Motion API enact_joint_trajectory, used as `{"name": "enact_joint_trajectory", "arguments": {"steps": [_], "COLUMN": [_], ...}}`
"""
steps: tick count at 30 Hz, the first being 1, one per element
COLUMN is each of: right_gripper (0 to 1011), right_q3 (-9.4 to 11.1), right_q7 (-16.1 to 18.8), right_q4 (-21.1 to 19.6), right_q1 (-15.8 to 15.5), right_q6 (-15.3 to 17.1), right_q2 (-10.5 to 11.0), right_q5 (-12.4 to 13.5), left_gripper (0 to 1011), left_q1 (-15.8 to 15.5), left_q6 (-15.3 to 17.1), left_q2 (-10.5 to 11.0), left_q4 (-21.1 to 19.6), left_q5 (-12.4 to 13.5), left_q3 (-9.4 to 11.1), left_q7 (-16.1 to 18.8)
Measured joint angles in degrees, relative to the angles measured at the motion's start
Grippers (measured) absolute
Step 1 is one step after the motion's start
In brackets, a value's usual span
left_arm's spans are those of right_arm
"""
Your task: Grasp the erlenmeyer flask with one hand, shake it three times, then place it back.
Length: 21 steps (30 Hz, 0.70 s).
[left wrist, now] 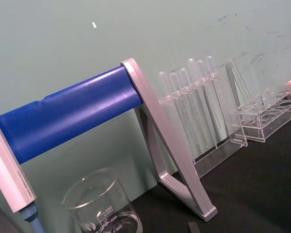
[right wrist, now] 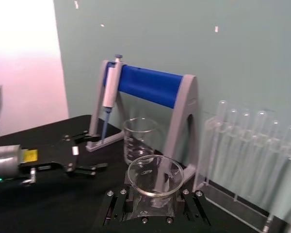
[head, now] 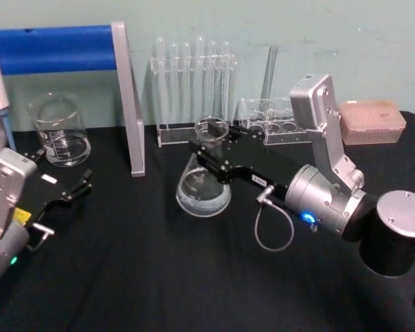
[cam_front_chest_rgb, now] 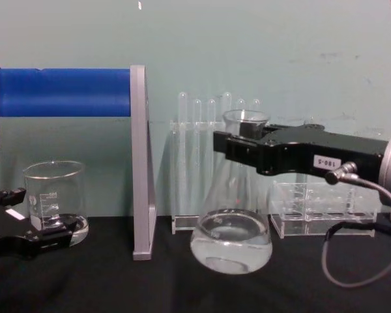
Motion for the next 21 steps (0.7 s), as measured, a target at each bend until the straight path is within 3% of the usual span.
{"name": "enact_joint_trajectory", "arguments": {"steps": [21], "right_gripper": [456], "right_q3": [-2.2], "right_q7": [-0.5], "right_q4": [-0.4], "right_q1": [0.4], "right_q6": [-0.8], "right_q2": [1.6], "right_q5": [1.9], "left_gripper": [1001], "left_q1": [0.0], "left_q6": [0.0], "left_q2": [0.0], "left_q4": [0.0], "left_q5": [0.0], "left_q3": [0.0], "left_q7": [0.0]}}
